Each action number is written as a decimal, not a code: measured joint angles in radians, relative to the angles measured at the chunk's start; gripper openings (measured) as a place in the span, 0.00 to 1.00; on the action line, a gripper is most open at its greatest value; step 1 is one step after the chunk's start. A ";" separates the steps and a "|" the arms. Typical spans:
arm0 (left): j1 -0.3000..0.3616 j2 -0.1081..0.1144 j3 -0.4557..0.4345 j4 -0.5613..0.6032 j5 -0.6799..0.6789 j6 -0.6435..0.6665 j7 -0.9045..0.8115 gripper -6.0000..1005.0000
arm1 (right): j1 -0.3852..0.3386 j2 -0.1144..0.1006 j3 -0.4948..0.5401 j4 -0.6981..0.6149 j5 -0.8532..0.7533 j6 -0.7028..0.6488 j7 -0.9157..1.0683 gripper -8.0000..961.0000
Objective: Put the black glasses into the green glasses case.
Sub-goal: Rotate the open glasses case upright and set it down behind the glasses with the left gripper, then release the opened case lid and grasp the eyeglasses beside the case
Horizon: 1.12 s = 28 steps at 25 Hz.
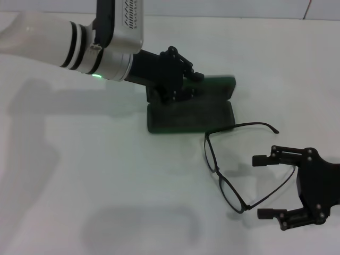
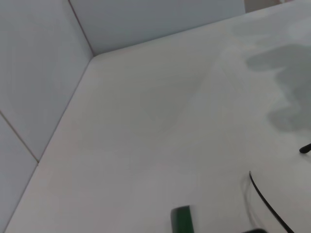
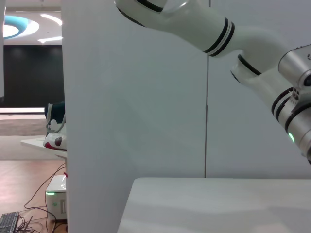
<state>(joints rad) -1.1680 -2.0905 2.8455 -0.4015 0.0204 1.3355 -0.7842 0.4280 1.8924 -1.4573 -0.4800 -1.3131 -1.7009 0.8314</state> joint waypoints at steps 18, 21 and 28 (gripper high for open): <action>0.337 0.006 -0.002 0.024 -0.742 0.271 -0.186 0.69 | 0.019 0.012 0.149 -0.132 -0.024 0.006 0.129 0.89; 0.412 0.007 -0.002 0.054 -0.786 0.272 -0.202 0.72 | 0.043 0.009 0.157 -0.251 -0.101 0.034 0.221 0.89; 0.483 0.004 -0.001 0.102 -0.784 0.275 -0.169 0.71 | 0.150 0.034 0.169 -0.589 -0.480 0.088 0.272 0.89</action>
<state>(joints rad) -0.6854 -2.0865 2.8440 -0.2997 -0.7639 1.6107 -0.9527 0.5780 1.9260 -1.2885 -1.0694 -1.7928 -1.6131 1.1037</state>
